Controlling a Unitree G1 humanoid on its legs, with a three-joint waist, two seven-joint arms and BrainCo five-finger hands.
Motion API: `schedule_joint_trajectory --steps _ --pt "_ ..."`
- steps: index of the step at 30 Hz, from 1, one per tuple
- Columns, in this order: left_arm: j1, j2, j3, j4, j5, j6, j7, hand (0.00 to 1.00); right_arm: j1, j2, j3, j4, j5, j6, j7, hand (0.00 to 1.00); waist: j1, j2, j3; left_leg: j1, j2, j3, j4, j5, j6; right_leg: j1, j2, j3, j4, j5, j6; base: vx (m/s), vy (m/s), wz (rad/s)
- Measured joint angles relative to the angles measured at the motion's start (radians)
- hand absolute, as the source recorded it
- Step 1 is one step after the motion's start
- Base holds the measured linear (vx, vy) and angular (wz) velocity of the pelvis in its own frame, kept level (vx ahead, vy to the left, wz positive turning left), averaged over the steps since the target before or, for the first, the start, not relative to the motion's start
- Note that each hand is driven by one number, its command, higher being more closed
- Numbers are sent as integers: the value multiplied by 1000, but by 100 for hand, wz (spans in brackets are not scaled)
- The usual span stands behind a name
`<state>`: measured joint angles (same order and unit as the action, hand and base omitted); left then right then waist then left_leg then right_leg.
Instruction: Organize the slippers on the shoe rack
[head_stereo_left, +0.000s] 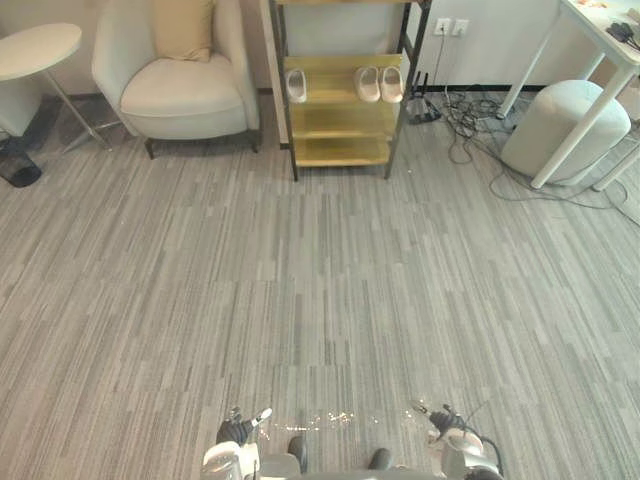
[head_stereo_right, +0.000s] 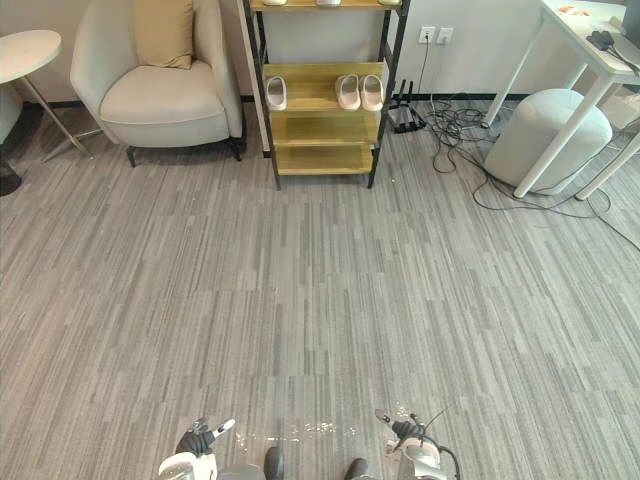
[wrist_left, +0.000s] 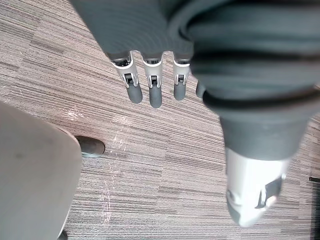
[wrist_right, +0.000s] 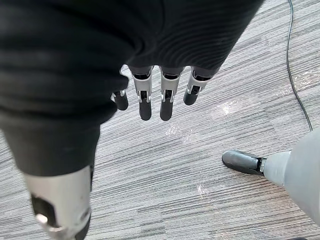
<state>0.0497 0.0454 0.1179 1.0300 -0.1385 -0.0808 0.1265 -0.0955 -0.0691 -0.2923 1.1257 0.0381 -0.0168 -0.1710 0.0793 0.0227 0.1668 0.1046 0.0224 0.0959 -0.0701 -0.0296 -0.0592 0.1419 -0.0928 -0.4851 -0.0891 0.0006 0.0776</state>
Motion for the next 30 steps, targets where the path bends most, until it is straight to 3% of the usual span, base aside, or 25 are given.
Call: schedule_joint_trajectory --steps 28,30 --pt "5 1 -21 2 20 1 -22 0 26 0 3 1 -39 0 5 0 -15 8 -6 33 6 7 -15 4 -9 29 8 13 0 -10 -5 -6 -14 0" --pt "5 2 -21 2 19 1 -22 0 29 0 14 1 -38 1 6 0 -16 7 -6 -5 9 10 44 -43 -10 23 9 13 1 -32 -12 -42 -29 -1"
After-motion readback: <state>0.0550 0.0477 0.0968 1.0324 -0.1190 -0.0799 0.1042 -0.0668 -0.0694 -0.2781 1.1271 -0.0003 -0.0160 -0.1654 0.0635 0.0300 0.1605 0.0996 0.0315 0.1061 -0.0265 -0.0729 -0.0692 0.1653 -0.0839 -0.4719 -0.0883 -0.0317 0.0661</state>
